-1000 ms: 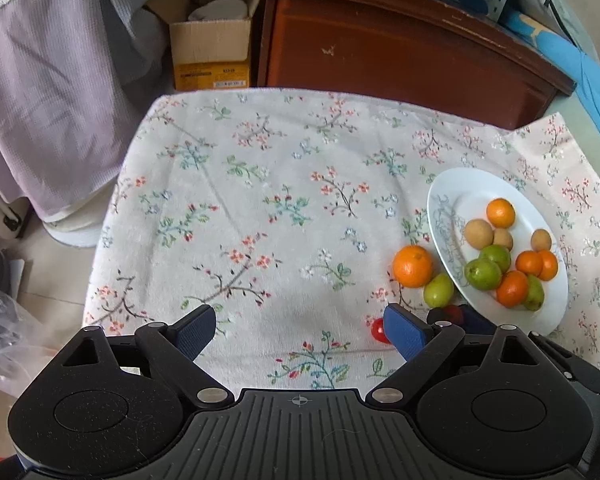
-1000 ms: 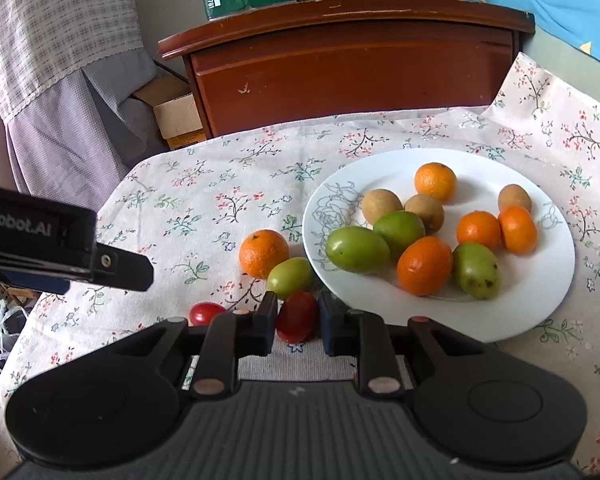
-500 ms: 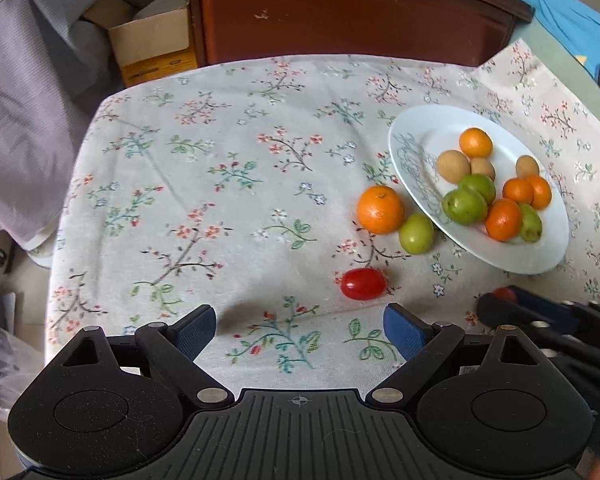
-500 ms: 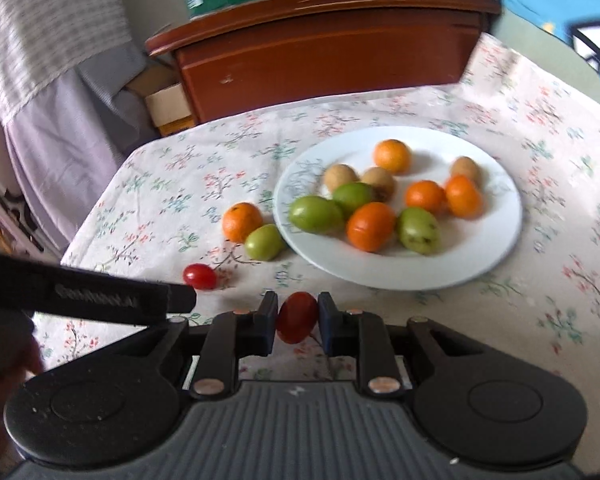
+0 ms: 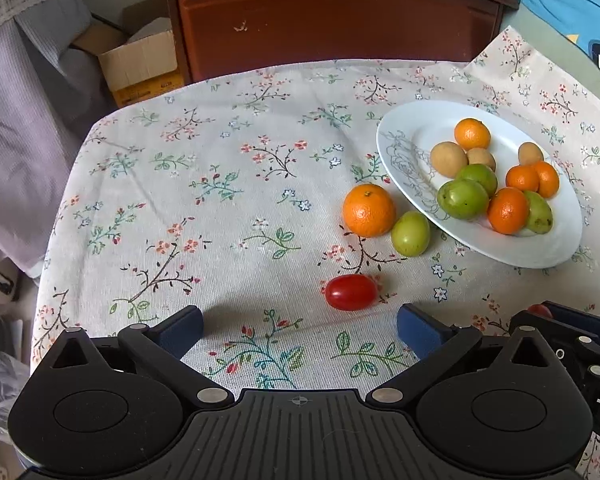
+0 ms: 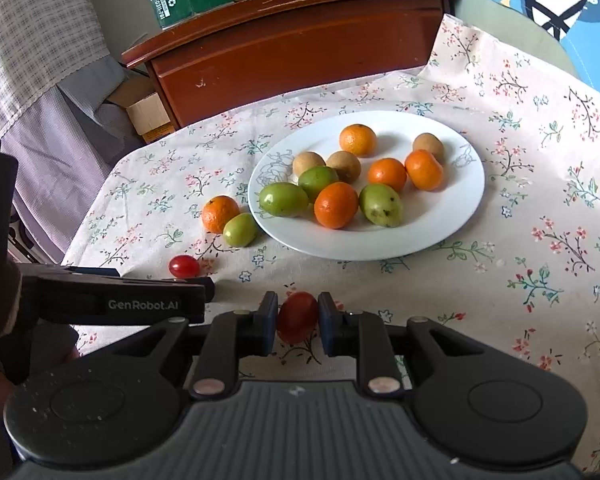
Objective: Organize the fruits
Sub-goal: 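Grasp a red cherry tomato with the right tool while the left tool grasps another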
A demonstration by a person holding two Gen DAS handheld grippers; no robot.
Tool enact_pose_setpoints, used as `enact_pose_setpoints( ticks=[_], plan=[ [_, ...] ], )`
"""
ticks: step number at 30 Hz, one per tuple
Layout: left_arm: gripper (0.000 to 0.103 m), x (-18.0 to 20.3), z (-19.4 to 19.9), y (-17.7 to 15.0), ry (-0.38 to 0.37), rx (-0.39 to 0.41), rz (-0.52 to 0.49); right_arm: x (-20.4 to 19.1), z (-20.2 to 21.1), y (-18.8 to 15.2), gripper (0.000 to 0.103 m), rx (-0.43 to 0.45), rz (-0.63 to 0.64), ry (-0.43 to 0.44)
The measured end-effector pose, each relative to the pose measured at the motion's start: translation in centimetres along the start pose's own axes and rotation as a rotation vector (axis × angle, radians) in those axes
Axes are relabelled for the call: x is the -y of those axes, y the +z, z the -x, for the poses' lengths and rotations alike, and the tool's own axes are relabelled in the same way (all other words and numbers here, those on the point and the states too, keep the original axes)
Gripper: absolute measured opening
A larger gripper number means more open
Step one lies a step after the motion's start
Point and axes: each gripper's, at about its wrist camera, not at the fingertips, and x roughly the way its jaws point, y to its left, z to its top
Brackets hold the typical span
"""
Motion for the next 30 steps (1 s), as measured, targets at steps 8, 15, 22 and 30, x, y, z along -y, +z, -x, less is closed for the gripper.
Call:
enact_pose_setpoints(
  ticks=[8, 15, 22, 30],
  plan=[
    [0.103, 0.1, 0.1, 0.0, 0.0, 0.005, 0.0, 0.2, -0.4, 0.1, 0.021, -0.007, -0.017, 0.004],
    [0.099, 0.6, 1.4, 0.2, 0.011, 0.077, -0.044, 0.3, -0.5, 0.3, 0.021, -0.007, -0.047, 0.019],
    [0.051, 0.7, 1.1, 0.4, -0.06, 0.058, -0.018, 0.5, -0.5, 0.7, 0.021, -0.002, -0.078, 0.032],
    [0.024, 1.3, 1.3, 0.2, -0.102, 0.079, -0.029, 1.3, -0.6, 0.9, 0.021, -0.012, -0.135, 0.045]
  ],
)
